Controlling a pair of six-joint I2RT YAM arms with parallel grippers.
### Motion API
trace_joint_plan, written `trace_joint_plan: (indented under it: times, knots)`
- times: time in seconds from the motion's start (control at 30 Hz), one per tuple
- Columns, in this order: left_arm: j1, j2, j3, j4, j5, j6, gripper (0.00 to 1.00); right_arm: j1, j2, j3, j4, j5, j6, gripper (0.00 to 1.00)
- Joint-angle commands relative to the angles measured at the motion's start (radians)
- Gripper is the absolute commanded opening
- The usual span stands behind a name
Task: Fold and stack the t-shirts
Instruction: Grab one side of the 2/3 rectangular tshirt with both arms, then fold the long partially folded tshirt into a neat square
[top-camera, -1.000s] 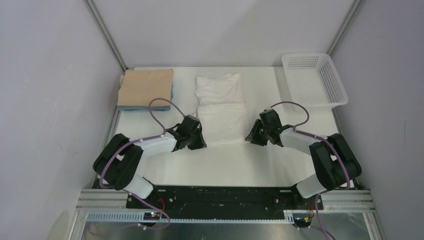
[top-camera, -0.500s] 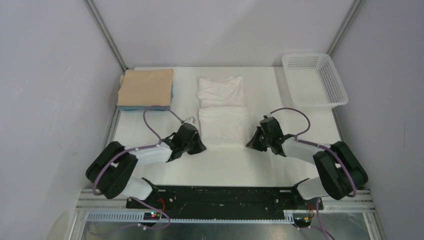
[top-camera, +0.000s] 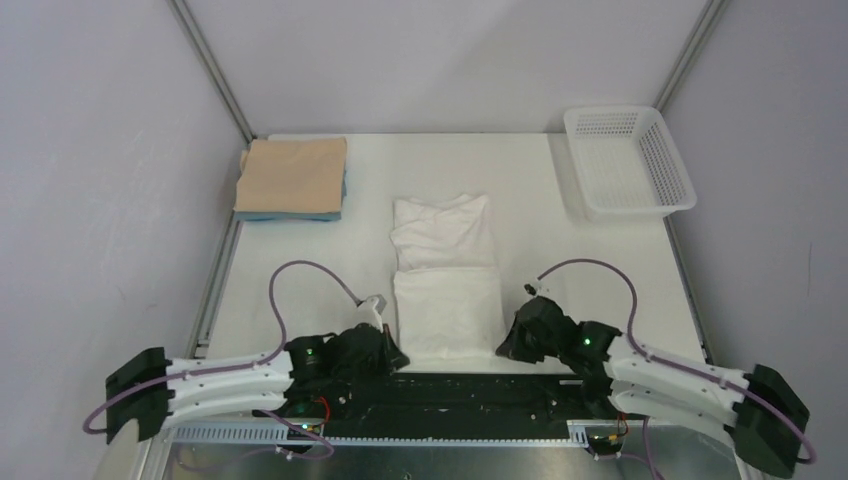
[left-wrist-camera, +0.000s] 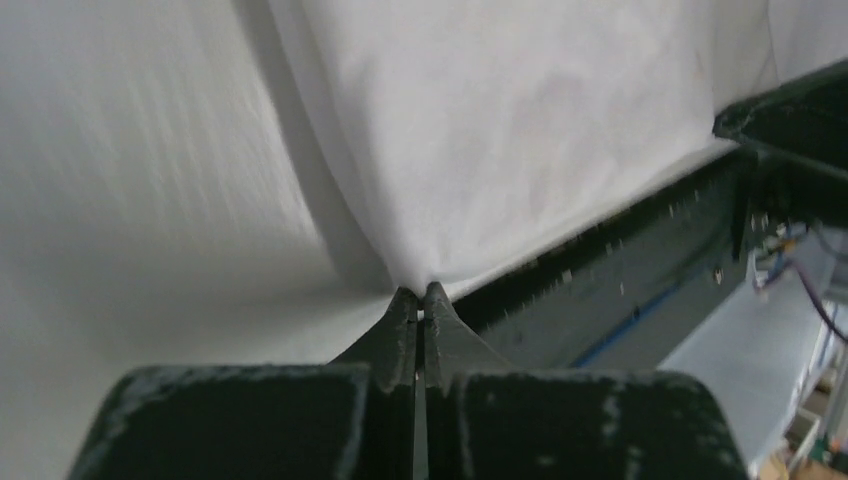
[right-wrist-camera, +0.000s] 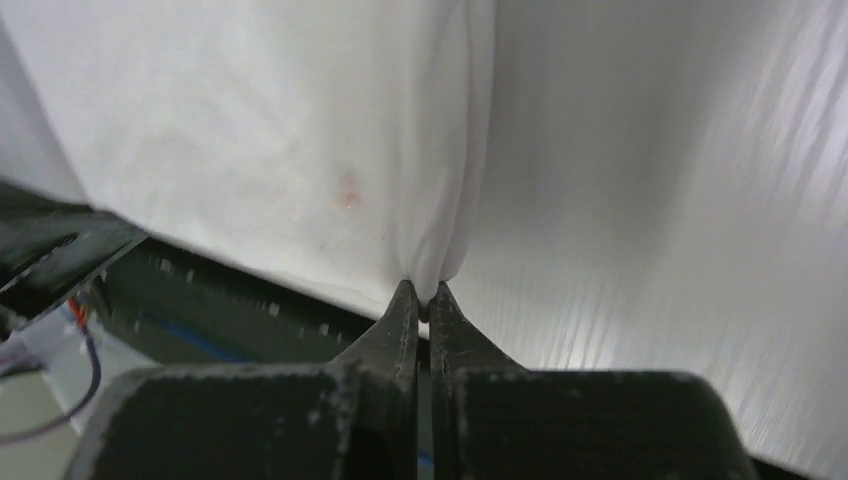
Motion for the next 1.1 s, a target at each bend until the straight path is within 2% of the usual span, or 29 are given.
trace_joint_plan:
  times: [0.0,0.07,0.17,0.3,0.37,0.43,0.53,0.7,0.9,1.07]
  knots:
    - [-0.192,-0.147,-0.002,-0.142,-0.136,-0.137,0.0,0.17,-0.202,-0.015,-0.187,0.101,0.21,0.0]
    - [-0.244,-0.174,0.03,-0.178,-0.174,-0.136,0.0,0.23,-0.262,-0.015,-0.197,0.12,0.225,0.0]
    - [-0.257,-0.174,0.1,-0.197,-0.201,-0.083,0.0,0.236,-0.285,0.013,-0.199,0.15,0.209,0.0]
    - [-0.245,-0.162,0.24,-0.286,-0.324,0.052,0.0,0.221,-0.281,0.119,-0.223,0.23,0.1,0.0]
    - [-0.187,-0.146,0.296,-0.311,-0.359,0.11,0.0,0.167,-0.266,0.174,-0.237,0.254,0.038,0.0]
    - [-0.106,-0.131,0.341,-0.311,-0.364,0.17,0.0,0.066,-0.237,0.225,-0.223,0.211,-0.036,0.0]
    - [0.018,-0.099,0.412,-0.308,-0.379,0.247,0.0,-0.094,-0.176,0.292,-0.128,0.079,-0.128,0.0]
    - [0.208,-0.034,0.551,-0.252,-0.346,0.399,0.0,-0.284,-0.03,0.417,-0.058,-0.039,-0.231,0.0]
    - [0.432,0.206,0.691,-0.143,-0.201,0.51,0.0,-0.449,0.211,0.564,0.023,-0.162,-0.298,0.0]
    - [0.534,0.376,0.834,-0.115,-0.146,0.566,0.0,-0.548,0.385,0.681,0.094,-0.253,-0.319,0.0]
